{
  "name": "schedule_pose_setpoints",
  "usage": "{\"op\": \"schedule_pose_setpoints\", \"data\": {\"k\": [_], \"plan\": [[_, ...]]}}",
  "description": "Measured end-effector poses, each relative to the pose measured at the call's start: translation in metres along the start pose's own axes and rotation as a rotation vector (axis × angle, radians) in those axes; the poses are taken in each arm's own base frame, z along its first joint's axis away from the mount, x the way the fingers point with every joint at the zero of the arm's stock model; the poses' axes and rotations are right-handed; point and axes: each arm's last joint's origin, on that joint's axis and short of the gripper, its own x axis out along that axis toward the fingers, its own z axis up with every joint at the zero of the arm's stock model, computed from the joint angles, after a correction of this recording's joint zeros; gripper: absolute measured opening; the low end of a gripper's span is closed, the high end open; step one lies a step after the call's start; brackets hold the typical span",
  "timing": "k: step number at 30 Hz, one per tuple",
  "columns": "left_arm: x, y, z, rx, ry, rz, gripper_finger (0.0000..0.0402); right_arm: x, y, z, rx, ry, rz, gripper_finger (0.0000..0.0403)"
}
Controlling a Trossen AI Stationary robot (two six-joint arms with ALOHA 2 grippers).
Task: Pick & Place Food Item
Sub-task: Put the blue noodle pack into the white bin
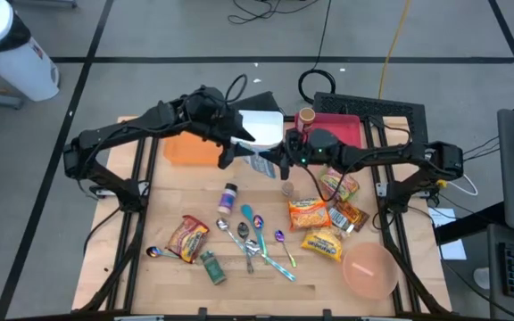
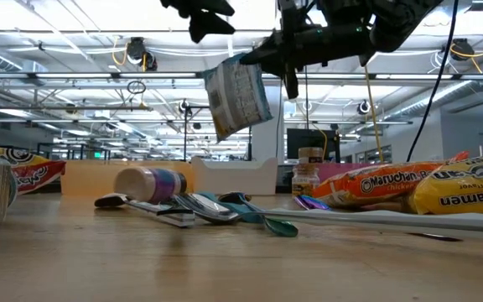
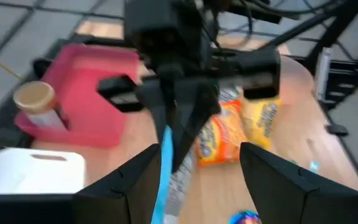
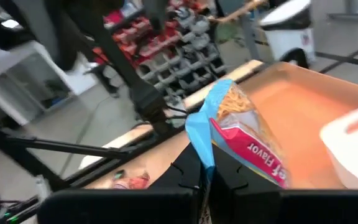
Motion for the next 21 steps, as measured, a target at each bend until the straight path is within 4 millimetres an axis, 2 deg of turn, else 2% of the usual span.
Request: {"op": "schedule_pose_setpoints", "data": {"k": [13,21], "plan": [[0.027,0.012,-0.015,-0.028,0.119,-0.012,0.0228,0.0,0.003,0.004,0.005,-0.026,0.061,0.0],[0.032,0.015,-0.019,-0.03,0.147,0.008,0.0227,-0.001,0.005,0.007,0.013,-0.041,0.099,0.0]]}}
